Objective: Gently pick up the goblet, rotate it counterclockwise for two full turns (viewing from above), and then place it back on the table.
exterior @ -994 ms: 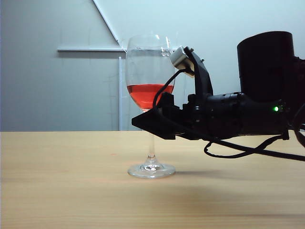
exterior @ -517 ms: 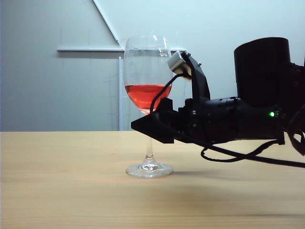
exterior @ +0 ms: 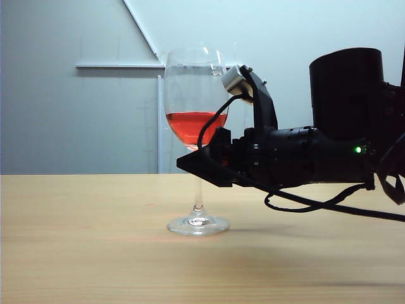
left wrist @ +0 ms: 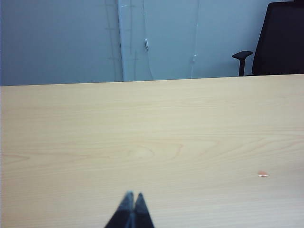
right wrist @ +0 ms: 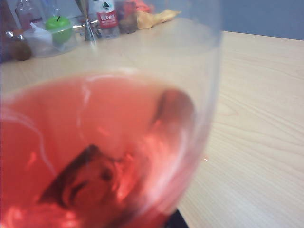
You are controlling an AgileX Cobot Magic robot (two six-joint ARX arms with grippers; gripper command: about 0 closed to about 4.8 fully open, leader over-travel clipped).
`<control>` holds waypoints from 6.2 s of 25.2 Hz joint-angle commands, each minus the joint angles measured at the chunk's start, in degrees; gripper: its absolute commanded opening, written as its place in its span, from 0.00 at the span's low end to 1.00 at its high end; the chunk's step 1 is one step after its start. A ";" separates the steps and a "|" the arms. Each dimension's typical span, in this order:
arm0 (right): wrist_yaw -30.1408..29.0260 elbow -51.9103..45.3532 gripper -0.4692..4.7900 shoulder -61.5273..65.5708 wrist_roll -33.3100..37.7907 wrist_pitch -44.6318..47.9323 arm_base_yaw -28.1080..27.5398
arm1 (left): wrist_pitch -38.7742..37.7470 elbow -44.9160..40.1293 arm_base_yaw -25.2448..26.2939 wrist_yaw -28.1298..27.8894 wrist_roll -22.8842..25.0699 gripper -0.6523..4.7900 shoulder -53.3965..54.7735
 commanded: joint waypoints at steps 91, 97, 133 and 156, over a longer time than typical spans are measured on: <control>39.71 1.38 0.08 -11.28 12.48 1.81 5.84 | 0.68 0.15 -3.76 -0.13 0.02 0.11 0.02; 35.54 1.95 0.08 -11.28 23.61 0.37 2.62 | 0.68 0.15 -3.76 -0.13 0.02 0.11 0.02; 48.65 18.16 0.08 -11.63 -21.55 -28.98 10.14 | 0.68 0.15 -3.96 -0.13 0.02 0.11 0.02; 37.16 5.81 0.08 -1.38 2.60 1.79 5.46 | 0.68 0.15 -4.48 -0.11 0.02 0.11 0.02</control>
